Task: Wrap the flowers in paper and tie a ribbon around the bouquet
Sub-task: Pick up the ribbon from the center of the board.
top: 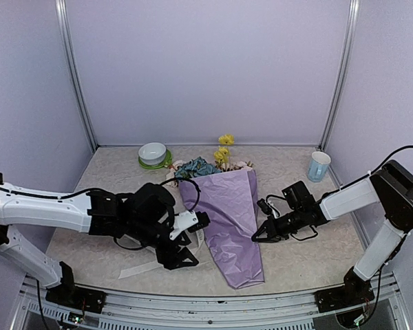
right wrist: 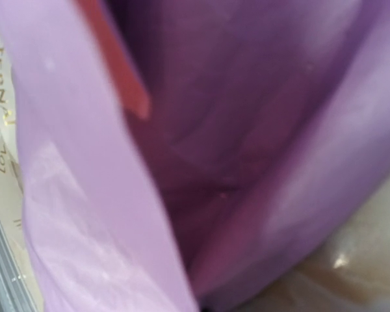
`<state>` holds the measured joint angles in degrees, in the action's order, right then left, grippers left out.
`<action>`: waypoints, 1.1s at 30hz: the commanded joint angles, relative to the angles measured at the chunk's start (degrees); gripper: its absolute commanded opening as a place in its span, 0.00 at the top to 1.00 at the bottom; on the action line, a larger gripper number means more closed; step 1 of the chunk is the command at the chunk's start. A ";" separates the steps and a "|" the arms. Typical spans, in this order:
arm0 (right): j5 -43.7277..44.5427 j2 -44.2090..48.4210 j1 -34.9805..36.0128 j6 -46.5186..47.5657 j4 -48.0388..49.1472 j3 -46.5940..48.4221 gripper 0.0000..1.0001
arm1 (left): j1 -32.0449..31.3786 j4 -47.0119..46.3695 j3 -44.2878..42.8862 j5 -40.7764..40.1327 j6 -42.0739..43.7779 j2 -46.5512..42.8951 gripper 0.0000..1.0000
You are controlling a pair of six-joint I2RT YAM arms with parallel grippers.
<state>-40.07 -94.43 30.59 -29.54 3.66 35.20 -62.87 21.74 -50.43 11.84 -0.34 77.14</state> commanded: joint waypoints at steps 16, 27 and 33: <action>0.43 -0.27 0.44 0.72 0.97 -0.77 1.00 | -0.86 7.61 -19.05 1.75 18.95 32.84 0.48; 0.26 -0.36 0.44 0.80 1.33 -0.66 1.00 | 0.03 10.30 -19.37 -2.68 15.33 31.59 1.00; 0.35 -0.12 0.44 0.86 1.02 -0.92 1.00 | 7.47 1.17 -15.42 -1.56 5.99 15.24 1.00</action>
<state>-40.01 -94.50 30.59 -29.41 4.21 34.92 -61.56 29.47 -67.96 10.22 12.75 105.73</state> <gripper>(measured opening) 0.006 0.010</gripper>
